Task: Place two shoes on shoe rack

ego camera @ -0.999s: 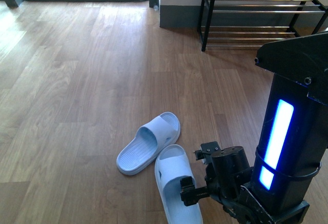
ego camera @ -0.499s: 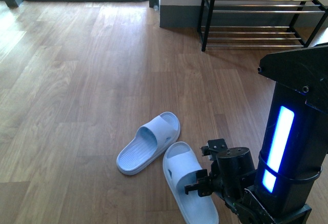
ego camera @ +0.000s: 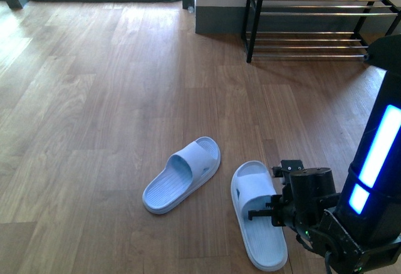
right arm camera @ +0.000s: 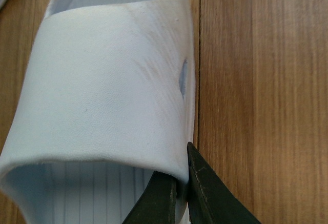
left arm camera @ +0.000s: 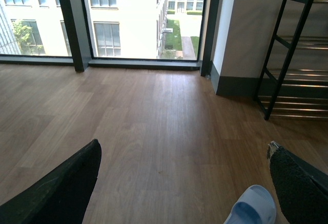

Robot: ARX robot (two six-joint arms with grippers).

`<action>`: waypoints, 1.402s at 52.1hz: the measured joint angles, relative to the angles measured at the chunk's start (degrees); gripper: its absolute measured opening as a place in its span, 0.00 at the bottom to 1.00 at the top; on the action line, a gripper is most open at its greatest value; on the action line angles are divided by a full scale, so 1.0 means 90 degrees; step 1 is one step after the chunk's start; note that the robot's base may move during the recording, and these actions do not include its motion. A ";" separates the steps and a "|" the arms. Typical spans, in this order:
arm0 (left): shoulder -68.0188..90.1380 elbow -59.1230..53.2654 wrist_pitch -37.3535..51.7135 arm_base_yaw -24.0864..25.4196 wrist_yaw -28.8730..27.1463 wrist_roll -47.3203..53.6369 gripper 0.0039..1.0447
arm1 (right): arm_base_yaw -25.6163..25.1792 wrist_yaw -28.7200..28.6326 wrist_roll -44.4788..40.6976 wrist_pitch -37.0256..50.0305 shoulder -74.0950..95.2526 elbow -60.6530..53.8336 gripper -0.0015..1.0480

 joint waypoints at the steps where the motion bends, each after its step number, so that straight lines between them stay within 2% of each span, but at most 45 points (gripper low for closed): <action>1: 0.0000 0.0000 0.0000 0.0000 0.0000 0.0000 0.91 | -0.0019 -0.0005 -0.0007 0.0000 -0.0039 -0.0024 0.02; 12: 0.0000 0.0000 0.0000 0.0000 0.0000 0.0000 0.91 | -0.0486 -0.0017 -0.0770 -0.0289 -0.0906 -0.0505 0.02; 21: 0.0000 0.0000 0.0000 0.0000 0.0000 0.0000 0.91 | -0.1124 -0.0097 -0.2229 -0.1134 -0.2883 -0.1583 0.02; 25: 0.0000 0.0000 0.0000 0.0000 0.0000 0.0000 0.91 | -0.1258 -0.0129 -0.2489 -0.1513 -0.3871 -0.2067 0.02; 34: 0.0000 0.0000 0.0000 0.0000 0.0000 0.0000 0.91 | -0.1394 -0.0532 -0.2582 -0.2135 -0.6511 -0.3422 0.02; 48: 0.0000 0.0000 0.0000 0.0000 0.0000 0.0000 0.91 | -0.1620 -0.1020 -0.2460 -0.3262 -0.9634 -0.4432 0.02; 63: 0.0000 0.0000 0.0000 0.0000 0.0000 0.0000 0.91 | -0.1957 -0.1156 -0.2390 -0.4323 -1.2597 -0.4835 0.02; 73: 0.0000 0.0000 0.0000 0.0000 0.0000 0.0000 0.91 | -0.2074 -0.0991 -0.2307 -0.4748 -1.4236 -0.5353 0.02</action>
